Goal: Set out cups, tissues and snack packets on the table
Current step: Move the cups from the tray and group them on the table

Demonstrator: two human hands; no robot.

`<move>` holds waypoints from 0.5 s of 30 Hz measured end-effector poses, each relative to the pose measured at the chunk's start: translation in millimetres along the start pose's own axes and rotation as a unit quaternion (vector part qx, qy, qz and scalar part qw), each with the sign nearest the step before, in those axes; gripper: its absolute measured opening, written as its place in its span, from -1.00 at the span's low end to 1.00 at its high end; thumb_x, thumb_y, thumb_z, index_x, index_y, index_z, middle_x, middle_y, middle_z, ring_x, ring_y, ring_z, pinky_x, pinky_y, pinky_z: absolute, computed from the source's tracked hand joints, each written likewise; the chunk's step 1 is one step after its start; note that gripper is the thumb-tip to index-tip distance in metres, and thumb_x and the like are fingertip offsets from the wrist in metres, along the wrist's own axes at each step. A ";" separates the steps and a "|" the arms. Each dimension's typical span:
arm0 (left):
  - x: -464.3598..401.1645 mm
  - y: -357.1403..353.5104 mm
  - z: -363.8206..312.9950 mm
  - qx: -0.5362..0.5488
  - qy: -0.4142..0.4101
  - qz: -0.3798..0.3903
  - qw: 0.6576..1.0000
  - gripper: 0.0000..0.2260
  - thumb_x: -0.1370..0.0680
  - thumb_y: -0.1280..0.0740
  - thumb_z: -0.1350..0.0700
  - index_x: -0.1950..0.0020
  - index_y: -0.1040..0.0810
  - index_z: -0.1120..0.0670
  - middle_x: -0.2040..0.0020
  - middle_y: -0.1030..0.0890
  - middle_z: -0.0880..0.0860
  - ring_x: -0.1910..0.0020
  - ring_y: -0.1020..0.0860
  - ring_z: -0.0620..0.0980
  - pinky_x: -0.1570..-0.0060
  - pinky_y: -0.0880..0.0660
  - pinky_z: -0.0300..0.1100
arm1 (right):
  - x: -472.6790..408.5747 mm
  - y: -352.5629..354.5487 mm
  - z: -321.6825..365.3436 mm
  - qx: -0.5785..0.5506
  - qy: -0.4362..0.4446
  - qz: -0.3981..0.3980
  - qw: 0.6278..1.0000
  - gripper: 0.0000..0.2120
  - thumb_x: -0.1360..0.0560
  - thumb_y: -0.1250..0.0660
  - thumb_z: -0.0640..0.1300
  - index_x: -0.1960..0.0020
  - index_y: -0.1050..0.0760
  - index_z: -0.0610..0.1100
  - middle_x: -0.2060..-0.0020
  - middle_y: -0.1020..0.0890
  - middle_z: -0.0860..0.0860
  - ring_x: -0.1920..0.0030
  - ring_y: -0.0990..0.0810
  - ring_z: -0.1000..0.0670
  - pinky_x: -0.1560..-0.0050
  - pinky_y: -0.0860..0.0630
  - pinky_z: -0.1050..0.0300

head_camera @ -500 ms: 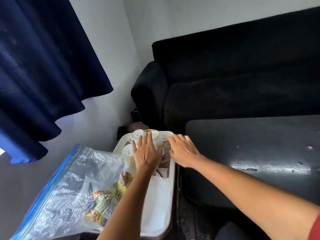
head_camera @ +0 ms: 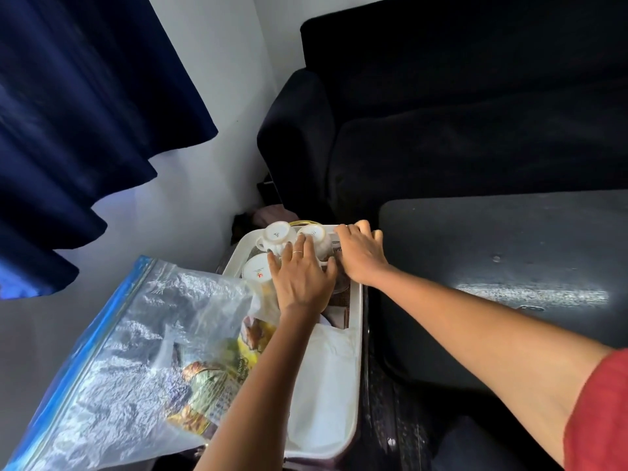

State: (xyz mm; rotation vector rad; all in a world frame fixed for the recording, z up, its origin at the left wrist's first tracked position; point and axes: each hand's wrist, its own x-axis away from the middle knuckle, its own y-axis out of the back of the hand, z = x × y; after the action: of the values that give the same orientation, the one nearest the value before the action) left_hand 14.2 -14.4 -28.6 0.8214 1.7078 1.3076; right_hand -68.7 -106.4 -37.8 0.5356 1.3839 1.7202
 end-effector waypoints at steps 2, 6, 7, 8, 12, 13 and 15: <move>1.0 0.4 -0.6 0.001 0.004 -0.003 1.000 -0.43 -0.57 -0.06 -0.17 -0.52 -0.16 0.07 -0.53 -0.24 0.04 -0.52 -0.15 0.07 -0.48 0.06 0.15 | -3.1 1.8 -0.8 -0.007 0.000 -0.012 1.000 -0.82 -0.53 -0.18 -0.19 -0.14 -0.36 -0.11 -0.09 -0.56 -0.04 -0.19 -0.33 -0.10 -0.08 -0.25 -0.02; 3.4 0.9 -1.3 -0.001 -0.001 -0.002 1.000 -0.44 -0.58 -0.05 -0.16 -0.52 -0.18 0.07 -0.52 -0.26 0.03 -0.52 -0.14 0.06 -0.48 0.10 0.15 | -6.0 7.0 -3.9 -0.012 0.011 -0.025 1.000 -0.87 -0.55 -0.15 -0.25 -0.04 -0.43 -0.12 0.15 -0.50 -0.03 -0.11 -0.36 -0.08 -0.05 -0.22 -0.01; 3.8 2.1 -1.8 -0.008 -0.005 -0.004 1.000 -0.44 -0.58 -0.05 -0.16 -0.51 -0.18 0.08 -0.51 -0.27 0.04 -0.52 -0.14 0.05 -0.48 0.13 0.14 | -5.5 8.2 -4.5 -0.017 0.014 -0.029 0.999 -0.86 -0.55 -0.15 -0.25 -0.05 -0.44 -0.12 0.15 -0.48 -0.03 -0.09 -0.35 -0.07 -0.06 -0.22 0.00; 4.4 3.2 -1.9 -0.017 -0.008 -0.005 1.000 -0.44 -0.58 -0.04 -0.16 -0.51 -0.18 0.09 -0.51 -0.28 0.05 -0.52 -0.14 0.05 -0.48 0.15 0.13 | -4.6 9.0 -4.6 -0.023 0.016 -0.030 0.999 -0.85 -0.56 -0.16 -0.25 -0.06 -0.45 -0.11 0.12 -0.49 -0.05 -0.07 -0.35 -0.07 -0.06 -0.22 0.01; 5.1 10.7 -5.1 -0.078 -0.033 -0.003 0.996 -0.45 -0.58 -0.05 -0.18 -0.45 -0.21 0.14 -0.46 -0.34 0.08 -0.49 -0.20 0.05 -0.47 0.21 0.12 | -1.4 16.6 -5.6 -0.096 0.021 -0.021 0.995 -0.92 -0.57 -0.19 -0.18 0.01 -0.45 -0.14 0.09 -0.60 -0.10 0.01 -0.51 -0.14 0.02 -0.36 -0.01; 5.4 12.0 -6.7 -0.083 -0.033 -0.001 0.996 -0.46 -0.57 -0.07 -0.18 -0.43 -0.23 0.14 -0.43 -0.37 0.08 -0.47 -0.23 0.05 -0.47 0.22 0.11 | -1.2 19.5 -5.2 -0.132 0.008 -0.015 0.991 -0.92 -0.58 -0.20 -0.16 0.03 -0.44 -0.15 0.11 -0.61 -0.12 0.07 -0.55 -0.15 0.11 -0.41 -0.02; 6.7 14.8 -11.3 -0.078 -0.026 0.001 0.997 -0.47 -0.56 -0.08 -0.19 -0.40 -0.26 0.14 -0.34 -0.45 0.07 -0.43 -0.28 0.05 -0.47 0.24 0.10 | -0.8 28.3 -5.1 -0.193 -0.020 -0.017 0.981 -0.91 -0.57 -0.21 -0.14 0.07 -0.44 -0.14 0.13 -0.62 -0.10 0.14 -0.56 -0.12 0.25 -0.42 0.02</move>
State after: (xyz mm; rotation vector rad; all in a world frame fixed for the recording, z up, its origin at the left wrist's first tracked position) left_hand 1.4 -9.8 -14.2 0.7591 1.5423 1.3897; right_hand -81.9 -110.9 -12.6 0.3243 0.9891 1.8785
